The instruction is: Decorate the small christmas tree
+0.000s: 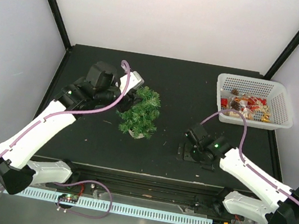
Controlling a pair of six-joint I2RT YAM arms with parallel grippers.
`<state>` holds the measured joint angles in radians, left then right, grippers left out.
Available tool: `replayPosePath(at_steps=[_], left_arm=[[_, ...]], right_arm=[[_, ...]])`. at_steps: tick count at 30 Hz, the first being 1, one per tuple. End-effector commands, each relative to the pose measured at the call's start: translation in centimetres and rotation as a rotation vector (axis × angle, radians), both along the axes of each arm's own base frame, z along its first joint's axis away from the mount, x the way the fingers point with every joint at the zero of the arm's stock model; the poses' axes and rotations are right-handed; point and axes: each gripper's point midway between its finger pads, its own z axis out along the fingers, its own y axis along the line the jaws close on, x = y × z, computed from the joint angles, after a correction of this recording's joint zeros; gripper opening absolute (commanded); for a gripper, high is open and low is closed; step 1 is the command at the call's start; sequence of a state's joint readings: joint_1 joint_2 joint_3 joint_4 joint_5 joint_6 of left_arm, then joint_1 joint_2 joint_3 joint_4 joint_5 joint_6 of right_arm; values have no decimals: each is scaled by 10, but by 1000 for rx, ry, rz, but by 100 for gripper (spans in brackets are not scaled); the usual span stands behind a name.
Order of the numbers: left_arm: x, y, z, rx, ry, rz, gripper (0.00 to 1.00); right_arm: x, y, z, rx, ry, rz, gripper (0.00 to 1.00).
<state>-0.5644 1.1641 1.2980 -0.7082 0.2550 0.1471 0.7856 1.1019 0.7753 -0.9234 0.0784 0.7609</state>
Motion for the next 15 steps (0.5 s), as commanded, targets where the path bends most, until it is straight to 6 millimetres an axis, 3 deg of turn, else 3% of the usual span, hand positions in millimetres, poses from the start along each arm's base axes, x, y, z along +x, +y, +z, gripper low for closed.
replayPosePath(at_steps=[1,7,11,15], left_arm=[[8,5,21,-3,-73,46,53],[18,15,35,30,-120,102,97],[24,22,46,62,-145,132,99],[34,38,53,156,-184,184,99]], right_arm=[[9,5,16,14,-54,4,99],[21,-1,37,-22,-125,-8,99],[31,-11,55,-72,-185,-36,100],[45,-34,91,-135,-300,-116,100]])
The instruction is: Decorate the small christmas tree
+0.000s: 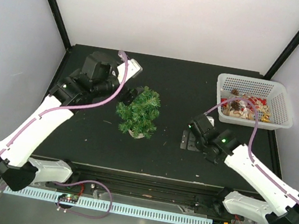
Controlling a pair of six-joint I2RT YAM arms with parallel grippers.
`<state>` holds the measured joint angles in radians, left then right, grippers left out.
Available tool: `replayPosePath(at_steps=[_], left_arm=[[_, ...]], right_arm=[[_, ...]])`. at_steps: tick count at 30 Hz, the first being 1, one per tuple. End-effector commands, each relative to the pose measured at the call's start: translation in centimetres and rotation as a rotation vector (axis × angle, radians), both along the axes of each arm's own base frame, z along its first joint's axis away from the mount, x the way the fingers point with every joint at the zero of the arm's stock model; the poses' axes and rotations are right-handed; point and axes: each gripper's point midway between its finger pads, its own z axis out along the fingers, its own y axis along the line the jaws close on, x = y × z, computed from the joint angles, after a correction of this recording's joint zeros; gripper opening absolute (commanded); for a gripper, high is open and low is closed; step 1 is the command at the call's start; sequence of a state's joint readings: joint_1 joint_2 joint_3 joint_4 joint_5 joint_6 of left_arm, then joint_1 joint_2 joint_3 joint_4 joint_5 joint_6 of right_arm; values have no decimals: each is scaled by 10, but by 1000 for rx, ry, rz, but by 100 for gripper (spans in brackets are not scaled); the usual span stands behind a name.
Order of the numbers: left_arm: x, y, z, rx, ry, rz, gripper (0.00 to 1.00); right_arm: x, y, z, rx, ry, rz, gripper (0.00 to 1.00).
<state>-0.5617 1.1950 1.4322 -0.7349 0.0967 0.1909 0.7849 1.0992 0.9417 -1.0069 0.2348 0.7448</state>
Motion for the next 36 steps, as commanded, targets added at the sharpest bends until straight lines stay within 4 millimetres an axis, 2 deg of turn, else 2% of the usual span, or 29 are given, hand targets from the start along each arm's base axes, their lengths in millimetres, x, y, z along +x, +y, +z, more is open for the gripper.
replayPosePath(at_steps=[1,4,7,10,11,14,19,20,23,26,29,33,36], left_arm=[[15,26,16,125,-54,106,99],[34,55,34,178,-77,226,99],[53,81,50,190,-23,311,97],[59,102,60,170,52,333,71],[59,109,59,162,74,335,67],[56,125,48,174,98,357,69],[35,118,16,198,221,245,82],[30,114,13,201,242,211,83],[18,108,9,199,274,148,95],[7,102,10,180,274,102,99],[-7,97,9,145,277,67,99],[-25,93,9,99,267,43,99],[-39,94,8,93,250,39,99]], right_arm=[[17,-33,50,-84,-173,-98,100],[23,-48,83,-65,-271,-142,100],[30,-59,103,-52,-327,-153,100],[45,-80,117,-58,-341,-211,100],[52,-89,120,-49,-339,-235,100],[70,-110,121,-9,-325,-320,100],[108,-105,125,41,-317,-354,100],[117,-106,124,43,-320,-364,100],[138,-113,114,64,-273,-416,100],[161,-116,104,64,-228,-424,100],[187,-117,81,24,-156,-414,100],[210,-110,52,5,-41,-378,100],[216,-112,34,-14,9,-365,100]])
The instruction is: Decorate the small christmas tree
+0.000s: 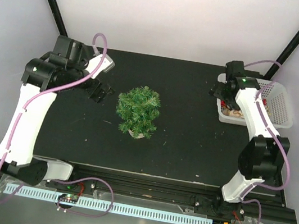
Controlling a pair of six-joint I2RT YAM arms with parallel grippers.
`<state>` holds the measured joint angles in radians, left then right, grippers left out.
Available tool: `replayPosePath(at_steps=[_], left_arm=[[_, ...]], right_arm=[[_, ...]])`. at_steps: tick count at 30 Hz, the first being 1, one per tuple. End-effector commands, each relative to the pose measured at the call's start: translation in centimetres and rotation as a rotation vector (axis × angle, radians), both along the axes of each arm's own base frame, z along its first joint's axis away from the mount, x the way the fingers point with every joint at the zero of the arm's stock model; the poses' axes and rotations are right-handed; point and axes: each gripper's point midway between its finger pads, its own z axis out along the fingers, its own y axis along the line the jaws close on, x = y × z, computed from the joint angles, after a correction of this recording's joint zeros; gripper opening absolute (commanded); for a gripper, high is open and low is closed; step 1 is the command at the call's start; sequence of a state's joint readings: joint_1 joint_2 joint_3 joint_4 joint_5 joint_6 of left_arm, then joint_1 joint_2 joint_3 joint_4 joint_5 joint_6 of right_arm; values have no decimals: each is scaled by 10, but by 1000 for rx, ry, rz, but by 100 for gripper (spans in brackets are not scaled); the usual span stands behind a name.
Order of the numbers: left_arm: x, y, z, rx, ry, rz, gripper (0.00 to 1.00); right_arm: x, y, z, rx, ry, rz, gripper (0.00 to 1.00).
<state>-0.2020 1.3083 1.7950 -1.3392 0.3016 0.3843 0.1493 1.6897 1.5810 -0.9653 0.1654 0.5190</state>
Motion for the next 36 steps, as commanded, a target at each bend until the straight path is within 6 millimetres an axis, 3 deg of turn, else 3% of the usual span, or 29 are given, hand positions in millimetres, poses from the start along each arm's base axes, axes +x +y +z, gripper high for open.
replayPosePath(at_steps=[1,6,11,16,24,36], left_arm=[[-24,-3,7,-47,-26,-34,99],[-35,0,-8,-41,29,-27,99],[-34,4,-29,-37,57,17,99],[-33,4,-36,-33,76,23,99],[-25,5,-39,-26,80,38,99],[-26,6,-49,-27,71,43,99]], right_arm=[[2,-5,-19,14,86,32,100],[-4,-15,-45,15,133,33,100],[-11,-6,-73,57,175,73,99],[-20,-3,-89,69,201,99,97],[-32,10,-95,136,214,109,87],[-78,39,-96,256,200,72,70]])
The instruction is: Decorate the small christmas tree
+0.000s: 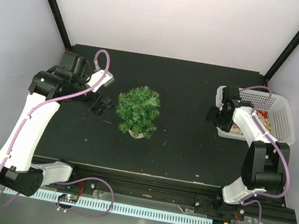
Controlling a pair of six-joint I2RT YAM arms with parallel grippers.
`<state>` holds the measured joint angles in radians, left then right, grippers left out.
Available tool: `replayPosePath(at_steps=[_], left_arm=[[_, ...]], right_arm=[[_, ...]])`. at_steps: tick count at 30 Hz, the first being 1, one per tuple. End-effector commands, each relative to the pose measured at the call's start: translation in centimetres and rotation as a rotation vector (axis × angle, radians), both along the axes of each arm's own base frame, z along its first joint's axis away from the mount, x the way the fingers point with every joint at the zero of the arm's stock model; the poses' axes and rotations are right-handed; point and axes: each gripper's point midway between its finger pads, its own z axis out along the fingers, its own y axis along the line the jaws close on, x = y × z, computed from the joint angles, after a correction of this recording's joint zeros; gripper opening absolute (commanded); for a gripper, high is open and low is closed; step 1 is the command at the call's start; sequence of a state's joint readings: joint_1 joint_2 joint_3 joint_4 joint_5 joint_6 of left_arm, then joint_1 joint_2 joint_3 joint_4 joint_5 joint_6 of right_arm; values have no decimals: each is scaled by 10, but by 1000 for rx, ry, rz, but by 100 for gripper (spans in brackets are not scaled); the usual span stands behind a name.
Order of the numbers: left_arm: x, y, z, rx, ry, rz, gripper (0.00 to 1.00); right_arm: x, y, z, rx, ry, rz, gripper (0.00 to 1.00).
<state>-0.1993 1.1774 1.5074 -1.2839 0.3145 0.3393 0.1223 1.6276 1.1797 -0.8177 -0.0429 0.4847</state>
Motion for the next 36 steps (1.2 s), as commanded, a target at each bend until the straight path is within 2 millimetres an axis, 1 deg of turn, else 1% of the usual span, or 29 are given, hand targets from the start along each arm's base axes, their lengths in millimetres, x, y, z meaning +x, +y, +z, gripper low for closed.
replayPosePath(at_steps=[1,6,12,14,17,21,24,26,28,30,31,34,36], left_arm=[[2,2,8,-14,-53,15,99],[1,0,2,-16,-45,8,99],[1,-1,0,-18,-41,0,99],[1,0,0,-17,-43,0,99],[-1,0,2,-16,-44,-5,99],[-6,0,11,-16,-55,-8,99],[-10,1,16,-16,-59,-12,99],[-11,1,18,-13,-59,-15,99],[-12,2,17,-7,-55,-14,99],[-11,2,15,-5,-44,-11,99],[-11,2,14,-5,-39,-9,99],[-10,1,15,-15,-39,-6,99],[-10,1,17,-20,-60,-8,99]], right_arm=[[-17,26,9,121,-11,-35,70],[-37,48,14,231,-17,-89,71],[-59,84,13,336,-10,-91,71],[-67,99,14,360,-1,-82,71],[-78,127,17,392,3,-55,73],[-95,161,19,471,17,-44,74],[-102,179,26,524,21,-36,75],[-104,188,36,542,11,-25,76],[-103,187,47,526,-24,-27,79],[-97,176,59,490,-79,-50,83],[-91,167,68,459,-126,-61,84],[-83,137,87,335,-186,-70,86],[-82,112,91,223,-172,-79,87]])
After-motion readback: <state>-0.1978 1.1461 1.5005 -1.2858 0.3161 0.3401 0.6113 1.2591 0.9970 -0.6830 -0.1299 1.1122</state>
